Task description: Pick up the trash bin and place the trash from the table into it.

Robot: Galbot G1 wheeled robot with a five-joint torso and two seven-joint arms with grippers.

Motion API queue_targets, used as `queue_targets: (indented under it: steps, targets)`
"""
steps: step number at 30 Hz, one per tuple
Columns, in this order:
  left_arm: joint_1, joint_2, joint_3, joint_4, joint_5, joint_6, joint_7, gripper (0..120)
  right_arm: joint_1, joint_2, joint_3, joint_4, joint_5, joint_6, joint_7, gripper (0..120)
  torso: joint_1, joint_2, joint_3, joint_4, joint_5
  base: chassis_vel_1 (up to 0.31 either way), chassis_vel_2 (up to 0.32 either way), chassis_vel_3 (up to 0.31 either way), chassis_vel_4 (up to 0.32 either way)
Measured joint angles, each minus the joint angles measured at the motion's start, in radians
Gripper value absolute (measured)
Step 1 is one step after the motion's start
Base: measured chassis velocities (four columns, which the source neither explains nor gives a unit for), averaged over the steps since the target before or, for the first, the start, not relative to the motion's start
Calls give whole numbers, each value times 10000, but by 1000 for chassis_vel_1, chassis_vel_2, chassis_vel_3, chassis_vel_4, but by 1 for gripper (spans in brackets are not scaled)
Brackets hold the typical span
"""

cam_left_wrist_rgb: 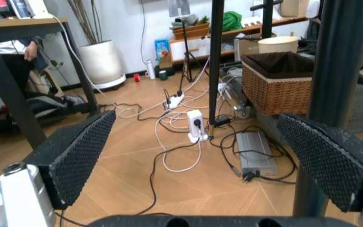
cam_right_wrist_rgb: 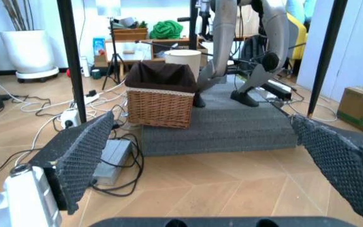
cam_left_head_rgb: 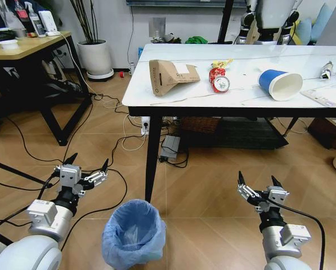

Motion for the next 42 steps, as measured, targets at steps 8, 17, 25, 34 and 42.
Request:
queue_targets:
  steps: [8, 17, 25, 34, 42]
  targets:
    - [-35, 13, 12, 99, 6, 0, 17, 100, 4, 0, -44, -39, -53, 8, 0, 100, -65, -299, -233, 0, 0, 0, 0, 0, 0]
    - [-46, -12, 48, 369, -5, 6, -10, 100, 24, 0, -67, -94, -76, 23, -2, 100, -133, -606, -471, 0, 0, 0, 0, 0, 0]
    - [67, 234, 262, 1863, -423, 1222, -65, 100, 26, 0, -122, -159, -121, 98, -35, 100, -171, -680, -501, 1, -3, 0, 0, 0, 0]
    - [-452, 860, 1598, 2562, -1622, 3162, -954, 100, 38, 0, -94, -201, -109, 99, -35, 100, -170, -644, -472, -2, 0, 0, 0, 0, 0]
    - [-1416, 947, 3026, 2981, -2575, 4335, -2824, 100, 15, 0, -57, -268, -146, 126, -36, 100, -164, -616, -451, 0, 1, 0, 0, 0, 0]
